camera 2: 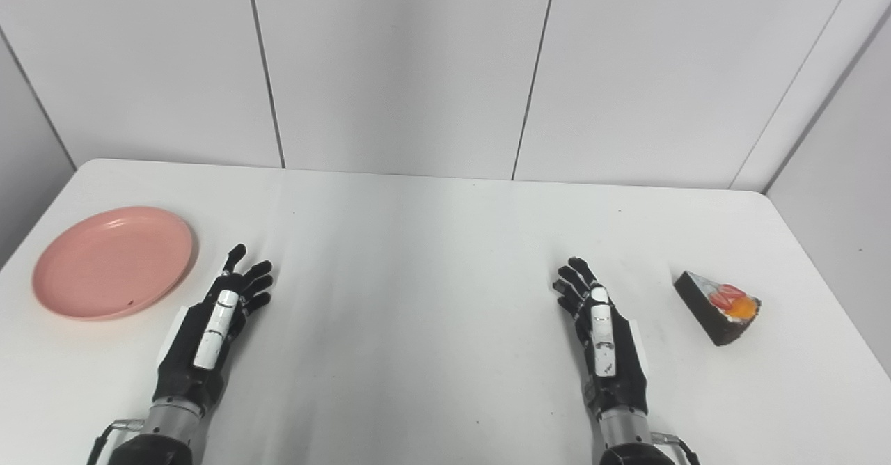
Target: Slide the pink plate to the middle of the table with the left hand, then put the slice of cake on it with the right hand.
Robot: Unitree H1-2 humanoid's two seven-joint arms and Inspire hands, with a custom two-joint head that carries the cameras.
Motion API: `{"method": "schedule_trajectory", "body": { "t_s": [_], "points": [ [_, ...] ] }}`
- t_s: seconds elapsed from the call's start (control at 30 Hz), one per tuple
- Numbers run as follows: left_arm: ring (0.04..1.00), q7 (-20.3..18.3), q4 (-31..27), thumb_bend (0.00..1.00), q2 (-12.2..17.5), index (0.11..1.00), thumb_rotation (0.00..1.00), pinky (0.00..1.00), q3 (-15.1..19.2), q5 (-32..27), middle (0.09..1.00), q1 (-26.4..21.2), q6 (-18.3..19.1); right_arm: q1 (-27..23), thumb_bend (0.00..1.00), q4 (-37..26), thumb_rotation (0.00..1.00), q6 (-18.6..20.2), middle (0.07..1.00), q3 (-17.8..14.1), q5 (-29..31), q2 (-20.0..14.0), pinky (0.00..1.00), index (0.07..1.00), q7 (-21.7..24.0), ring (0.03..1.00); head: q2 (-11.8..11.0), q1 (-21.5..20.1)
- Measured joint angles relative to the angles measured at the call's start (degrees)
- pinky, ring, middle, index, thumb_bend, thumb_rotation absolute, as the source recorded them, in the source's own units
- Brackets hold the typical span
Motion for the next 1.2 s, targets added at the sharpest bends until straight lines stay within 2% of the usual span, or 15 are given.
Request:
{"method": "schedule_trajectory", "body": {
  "t_s": [0.2,0.27,0.67,0.73,0.83,0.9,0.97,1.03,1.1,1.2],
  "points": [
    [0.998,0.02,0.25,0.69,-0.5,0.997,0.9,0.99,0.05,0.0,1.0,0.0,-0.47,0.0,0.86,0.0,1.0,0.0,0.86,-0.01,0.05,0.01,0.9,0.861,0.0,0.849,0.09,-0.09],
    [1.0,-0.09,0.32,0.74,-0.5,1.0,0.89,1.0,0.05,-0.03,1.0,0.0,-0.57,-0.01,0.86,0.0,1.0,0.0,0.863,-0.01,0.11,0.01,0.9,0.865,0.01,0.851,0.0,-0.09],
    [1.0,-1.01,0.82,0.77,-0.48,1.0,0.89,1.0,0.1,-0.45,1.0,0.0,-1.41,-0.05,0.87,0.07,1.0,0.0,0.863,-0.01,-0.02,0.04,0.9,0.866,-0.01,0.851,-0.35,0.18],
    [1.0,-1.16,1.16,0.76,-0.48,1.0,0.9,1.0,0.03,-0.44,1.0,0.0,-2.1,-0.1,0.85,0.2,1.0,-0.08,0.866,-0.01,-0.02,0.03,0.9,0.871,0.03,0.853,-0.97,0.62],
    [1.0,-1.28,2.29,0.75,-0.5,1.0,0.9,1.0,-0.22,-0.3,1.0,-0.03,-3.62,-0.48,0.83,0.95,1.0,-0.38,0.869,-0.03,-0.01,-0.16,0.91,0.876,0.28,0.857,-3.51,4.47],
    [1.0,-1.26,3.37,0.74,-0.55,1.0,0.9,1.0,-0.46,-0.01,1.0,-0.28,-5.02,-1.07,0.83,2.23,1.0,-1.02,0.871,-0.13,0.11,-0.6,0.92,0.878,0.72,0.864,-3.6,4.74],
    [1.0,-1.2,4.21,0.72,-0.78,1.0,0.91,1.0,-0.91,0.81,1.0,-0.74,-5.44,-1.64,0.82,3.44,1.0,-1.83,0.877,-0.42,0.57,-1.07,0.93,0.881,1.31,0.872,-5.79,7.98],
    [1.0,-1.01,5.09,0.69,-0.93,1.0,0.92,0.99,-1.37,1.89,1.0,-1.45,-5.8,-2.37,0.81,4.62,1.0,-2.24,0.878,-0.77,0.91,-1.57,0.93,0.882,1.92,0.873,-5.8,8.0],
    [1.0,-0.58,5.84,0.68,-1.18,1.0,0.92,0.99,-1.86,3.24,1.0,-2.04,-6.36,-3.29,0.78,5.95,1.0,-2.6,0.878,-1.21,1.43,-1.93,0.94,0.886,2.33,0.87,-7.64,10.27],
    [1.0,0.07,7.05,0.67,-2.12,1.0,0.92,0.99,-2.26,4.35,1.0,-3.1,-7.42,-4.44,0.78,7.66,1.0,-3.29,0.883,-1.97,2.35,-2.52,0.95,0.888,3.02,0.875,-8.61,11.24]
  ]
}}
